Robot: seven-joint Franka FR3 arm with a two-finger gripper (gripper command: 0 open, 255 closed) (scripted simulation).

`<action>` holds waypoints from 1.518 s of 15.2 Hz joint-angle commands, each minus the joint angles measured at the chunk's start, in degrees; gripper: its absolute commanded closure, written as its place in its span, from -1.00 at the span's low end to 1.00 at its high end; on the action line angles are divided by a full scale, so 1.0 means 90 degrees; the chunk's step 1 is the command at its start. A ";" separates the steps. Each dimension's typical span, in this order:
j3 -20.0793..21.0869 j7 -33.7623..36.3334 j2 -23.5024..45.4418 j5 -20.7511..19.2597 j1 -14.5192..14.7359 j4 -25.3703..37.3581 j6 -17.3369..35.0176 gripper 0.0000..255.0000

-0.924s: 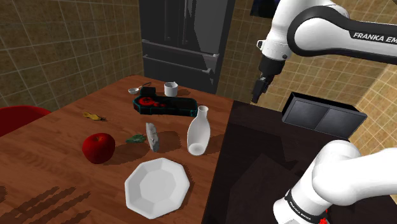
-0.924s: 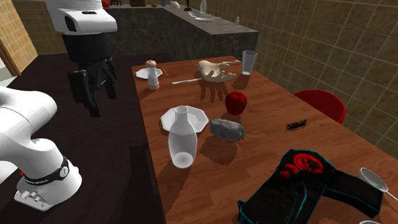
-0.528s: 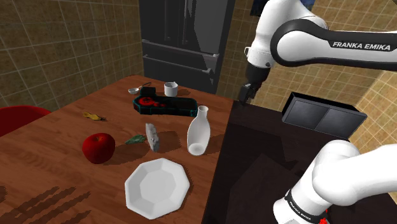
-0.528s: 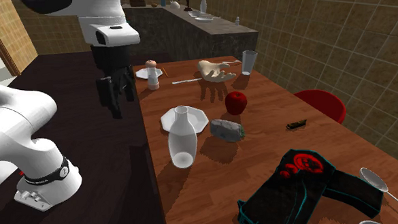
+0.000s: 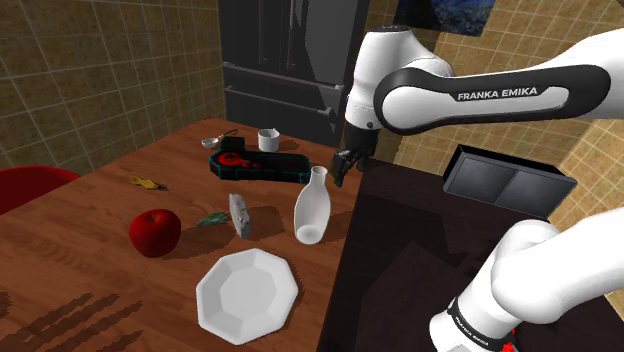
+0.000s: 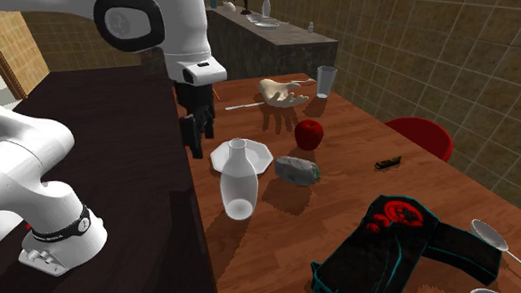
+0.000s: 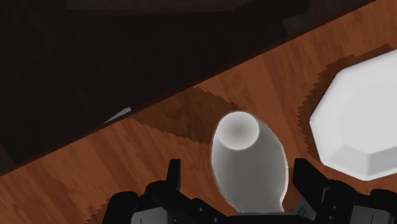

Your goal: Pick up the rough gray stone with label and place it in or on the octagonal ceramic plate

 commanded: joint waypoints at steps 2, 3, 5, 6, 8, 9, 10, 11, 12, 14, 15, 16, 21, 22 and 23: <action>0.0303 0.0521 0.0622 0.0018 -0.0011 0.0191 0.0466 -1.00; 0.0397 0.0692 0.0838 0.0001 -0.0021 0.0274 0.0607 -1.00; 0.0579 0.1042 0.1285 -0.0066 -0.0042 0.0469 0.0872 -1.00; 0.0666 0.1222 0.1515 -0.0116 -0.0053 0.0580 0.0995 -1.00; 0.0827 0.1592 0.1989 -0.0251 -0.0071 0.0831 0.1220 -1.00; 0.0900 0.1782 0.2232 -0.0336 -0.0076 0.0971 0.1321 -1.00; 0.0967 0.1975 0.2479 -0.0432 -0.0078 0.1119 0.1413 -1.00; 0.1027 0.2170 0.2729 -0.0538 -0.0073 0.1277 0.1496 -1.00; 0.1077 0.2366 0.2982 -0.0653 -0.0062 0.1445 0.1569 -1.00; 0.1153 0.2757 0.3495 -0.0903 -0.0018 0.1809 0.1688 -1.00; 0.1176 0.2949 0.3754 -0.1035 0.0016 0.2005 0.1732 -1.00; 0.1184 0.3136 0.4014 -0.1166 0.0064 0.2211 0.1767 -1.00; 0.1094 0.3953 0.5311 -0.1766 0.0418 0.3391 0.1808 -1.00; 0.1056 0.4087 0.5570 -0.1865 0.0506 0.3659 0.1792 -1.00; 0.1016 0.4211 0.5830 -0.1955 0.0596 0.3939 0.1767 -1.00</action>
